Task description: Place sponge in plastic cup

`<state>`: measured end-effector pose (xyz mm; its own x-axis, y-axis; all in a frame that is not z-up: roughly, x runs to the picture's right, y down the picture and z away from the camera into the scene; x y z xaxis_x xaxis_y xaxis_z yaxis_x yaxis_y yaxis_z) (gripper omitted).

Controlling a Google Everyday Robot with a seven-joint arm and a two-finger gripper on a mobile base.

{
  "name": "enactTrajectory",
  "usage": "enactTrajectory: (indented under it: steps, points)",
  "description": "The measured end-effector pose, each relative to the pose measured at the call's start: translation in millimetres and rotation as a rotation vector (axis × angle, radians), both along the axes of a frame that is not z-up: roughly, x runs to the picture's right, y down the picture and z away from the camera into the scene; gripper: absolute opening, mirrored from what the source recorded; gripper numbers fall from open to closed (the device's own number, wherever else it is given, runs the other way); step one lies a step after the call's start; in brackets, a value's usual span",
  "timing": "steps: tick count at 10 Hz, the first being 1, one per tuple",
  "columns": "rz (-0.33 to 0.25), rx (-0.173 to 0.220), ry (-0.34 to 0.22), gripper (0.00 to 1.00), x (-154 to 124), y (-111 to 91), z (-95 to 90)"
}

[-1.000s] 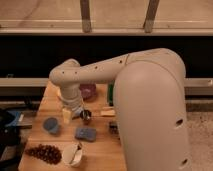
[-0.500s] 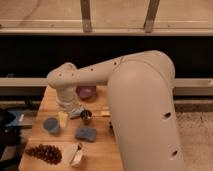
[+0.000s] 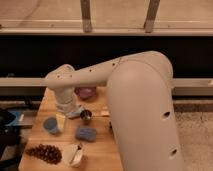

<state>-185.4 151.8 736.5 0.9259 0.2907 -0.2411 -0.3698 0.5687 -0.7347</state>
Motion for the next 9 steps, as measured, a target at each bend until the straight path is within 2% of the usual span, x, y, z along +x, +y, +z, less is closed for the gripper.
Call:
enactTrajectory:
  steps: [2, 5, 9]
  points:
    - [-0.001, -0.018, -0.011, 0.78, -9, 11, 0.4]
    - [0.012, -0.084, -0.033, 0.78, -18, 42, 15.0]
    - [0.017, -0.160, -0.028, 0.78, -15, 69, 24.5]
